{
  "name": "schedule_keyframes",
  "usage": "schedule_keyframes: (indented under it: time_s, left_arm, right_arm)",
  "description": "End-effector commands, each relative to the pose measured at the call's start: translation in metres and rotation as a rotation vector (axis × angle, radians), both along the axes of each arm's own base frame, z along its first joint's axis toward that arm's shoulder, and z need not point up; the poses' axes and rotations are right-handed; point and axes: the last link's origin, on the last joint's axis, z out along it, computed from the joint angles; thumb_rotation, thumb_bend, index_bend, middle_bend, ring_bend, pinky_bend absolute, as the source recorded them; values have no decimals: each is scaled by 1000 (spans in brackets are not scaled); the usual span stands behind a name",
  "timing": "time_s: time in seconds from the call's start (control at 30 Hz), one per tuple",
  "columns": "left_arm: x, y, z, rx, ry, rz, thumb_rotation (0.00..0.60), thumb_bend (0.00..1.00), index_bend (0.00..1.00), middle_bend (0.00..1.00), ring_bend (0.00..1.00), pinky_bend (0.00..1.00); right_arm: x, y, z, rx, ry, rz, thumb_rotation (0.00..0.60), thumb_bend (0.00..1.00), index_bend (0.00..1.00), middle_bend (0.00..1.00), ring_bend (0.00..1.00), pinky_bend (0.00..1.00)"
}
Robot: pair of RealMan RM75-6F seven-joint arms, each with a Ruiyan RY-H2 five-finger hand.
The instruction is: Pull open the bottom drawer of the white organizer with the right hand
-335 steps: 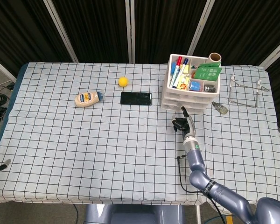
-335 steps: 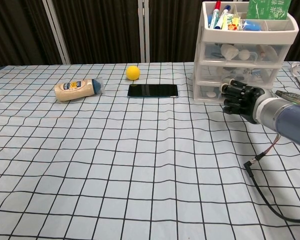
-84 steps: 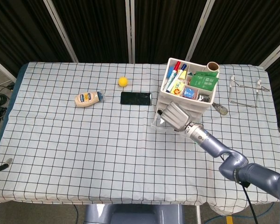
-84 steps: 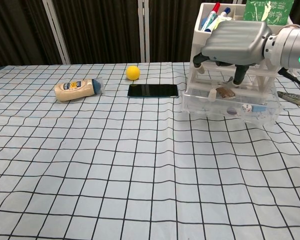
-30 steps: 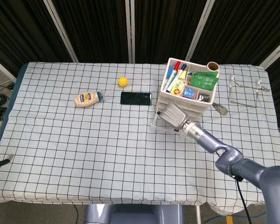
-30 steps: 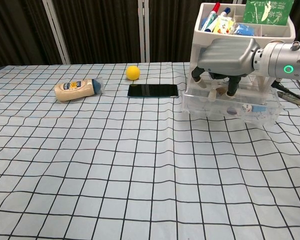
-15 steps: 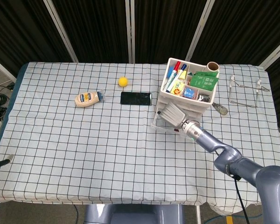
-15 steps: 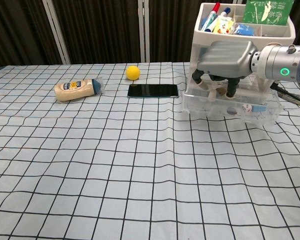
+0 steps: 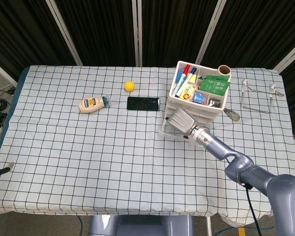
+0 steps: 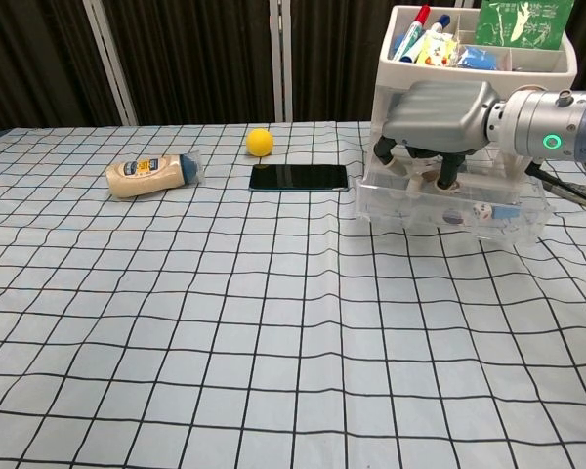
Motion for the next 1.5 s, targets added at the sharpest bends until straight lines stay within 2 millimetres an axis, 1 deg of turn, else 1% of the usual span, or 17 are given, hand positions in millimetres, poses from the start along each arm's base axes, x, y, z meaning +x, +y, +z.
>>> schedule_keyframes:
  time_s: [0.03,0.4,0.67,1.0,1.2,1.5]
  left_arm:
    - [0,0,0,1,0,1,600,44,0,0,0,0]
    - [-2,2,1,5,-5,7,600,44,0,0,0,0]
    - [-2,3,1,8,-6,6,600,44,0,0,0,0]
    - [-3,2,1,5,-5,9,600,44,0,0,0,0]
    - [-4,2,3,8,-5,9,600,44,0,0,0,0]
    - [1,1,4,3,-13,-9,600,44,0,0,0,0]
  right_arm:
    - [-1,0,-1,3,3,-1,600,124,565,1000,1000,1000]
    - [-1,-2,-5,8,10,-4,600,126,572,1000,1000,1000]
    - [-2,-2,-6,9,10,-4,600,196,621,1000,1000,1000]
    - [-2,-1,-7,2,11,4,600,221,642,1000,1000,1000]
    - [2,-2,-4,-22,12,30,600,230,647,1000,1000,1000]
    - [10,3,12,-55,7,73,600,234,651,1000,1000,1000]
